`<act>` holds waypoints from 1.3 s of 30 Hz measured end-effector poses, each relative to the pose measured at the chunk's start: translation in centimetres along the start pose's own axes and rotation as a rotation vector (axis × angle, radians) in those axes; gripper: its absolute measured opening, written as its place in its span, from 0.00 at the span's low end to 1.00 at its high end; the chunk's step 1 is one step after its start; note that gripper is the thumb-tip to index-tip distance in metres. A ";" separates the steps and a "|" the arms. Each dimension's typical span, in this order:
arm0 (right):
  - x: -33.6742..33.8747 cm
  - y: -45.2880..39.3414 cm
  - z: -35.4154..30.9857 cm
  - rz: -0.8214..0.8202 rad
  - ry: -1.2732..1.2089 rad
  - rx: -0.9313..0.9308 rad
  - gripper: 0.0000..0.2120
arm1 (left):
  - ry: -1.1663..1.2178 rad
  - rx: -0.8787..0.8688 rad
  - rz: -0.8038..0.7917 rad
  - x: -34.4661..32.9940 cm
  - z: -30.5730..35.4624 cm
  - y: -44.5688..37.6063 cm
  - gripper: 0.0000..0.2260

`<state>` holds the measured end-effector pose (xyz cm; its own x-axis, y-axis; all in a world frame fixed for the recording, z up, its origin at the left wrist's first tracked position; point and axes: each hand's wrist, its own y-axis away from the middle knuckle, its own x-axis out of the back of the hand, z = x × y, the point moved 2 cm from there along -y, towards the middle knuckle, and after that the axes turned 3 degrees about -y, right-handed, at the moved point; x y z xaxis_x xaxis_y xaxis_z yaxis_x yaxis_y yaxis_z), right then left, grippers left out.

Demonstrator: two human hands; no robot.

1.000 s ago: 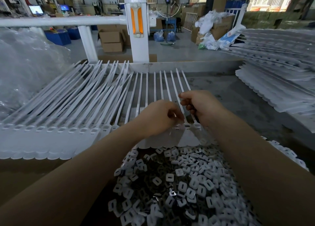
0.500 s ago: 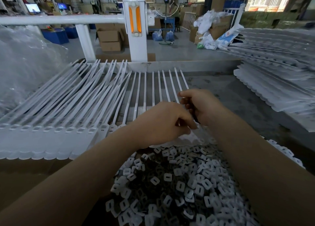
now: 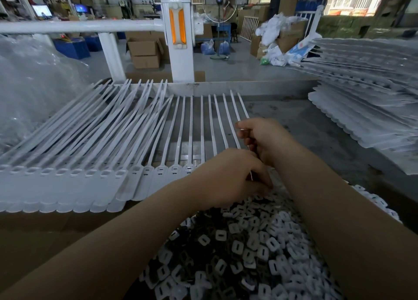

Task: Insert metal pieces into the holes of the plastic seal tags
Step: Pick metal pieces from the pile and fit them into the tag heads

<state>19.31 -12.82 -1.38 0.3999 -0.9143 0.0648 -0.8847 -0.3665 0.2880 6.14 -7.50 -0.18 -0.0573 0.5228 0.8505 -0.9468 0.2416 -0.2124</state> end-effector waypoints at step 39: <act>0.0 0.9 0.1 0.001 -0.009 0.019 0.05 | -0.215 0.133 0.051 1.0 -3.2 -0.4 0.11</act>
<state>18.48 -13.22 -1.19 0.3970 -0.9161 0.0565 -0.8896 -0.3689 0.2694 7.42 -4.49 -0.78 -0.1586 0.3427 0.9259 -0.9735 0.1023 -0.2046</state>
